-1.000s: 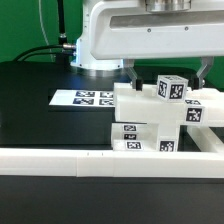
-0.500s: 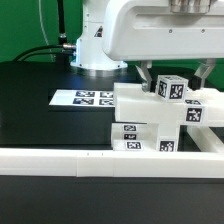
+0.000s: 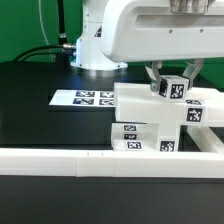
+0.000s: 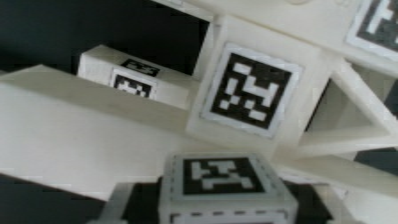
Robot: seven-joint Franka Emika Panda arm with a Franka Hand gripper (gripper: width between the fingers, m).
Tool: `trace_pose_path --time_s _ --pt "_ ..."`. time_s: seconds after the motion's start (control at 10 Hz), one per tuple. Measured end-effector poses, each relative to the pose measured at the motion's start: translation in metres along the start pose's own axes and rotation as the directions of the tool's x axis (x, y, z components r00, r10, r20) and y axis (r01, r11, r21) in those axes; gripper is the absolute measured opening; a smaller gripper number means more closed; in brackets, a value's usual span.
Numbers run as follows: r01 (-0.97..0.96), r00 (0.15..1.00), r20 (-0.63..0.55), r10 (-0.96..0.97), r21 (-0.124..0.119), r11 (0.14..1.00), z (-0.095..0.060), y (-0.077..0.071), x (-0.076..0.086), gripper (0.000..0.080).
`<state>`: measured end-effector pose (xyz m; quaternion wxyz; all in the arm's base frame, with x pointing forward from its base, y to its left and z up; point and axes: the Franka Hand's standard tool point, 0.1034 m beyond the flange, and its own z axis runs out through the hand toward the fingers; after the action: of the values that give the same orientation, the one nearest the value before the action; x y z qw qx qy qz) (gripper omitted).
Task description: Assemble chair
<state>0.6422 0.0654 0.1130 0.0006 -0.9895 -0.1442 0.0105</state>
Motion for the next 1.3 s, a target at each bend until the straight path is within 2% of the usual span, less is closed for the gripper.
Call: trace_pose_path --time_s 0.2,0.4,0.7,1.1,1.3 --pt "-0.092 0.996 -0.001 0.092 0.002 0.996 0.0 -0.0004 0.0001 0.0281" --pt "-0.285 0.958 -0.013 0.285 0.02 0.958 0.0003 -0.0004 0.0006 0.0281" --pt "-0.618 0.783 -0.035 0.621 0.07 0.783 0.0006 -0.0036 0.0032 0.0282" --pt "-0.802 0.592 -0.008 0.806 0.088 0.591 0.0002 -0.0061 0.0045 0.0282" --pt "-0.879 0.47 0.011 0.882 0.096 0.467 0.0 -0.008 0.0053 0.0282"
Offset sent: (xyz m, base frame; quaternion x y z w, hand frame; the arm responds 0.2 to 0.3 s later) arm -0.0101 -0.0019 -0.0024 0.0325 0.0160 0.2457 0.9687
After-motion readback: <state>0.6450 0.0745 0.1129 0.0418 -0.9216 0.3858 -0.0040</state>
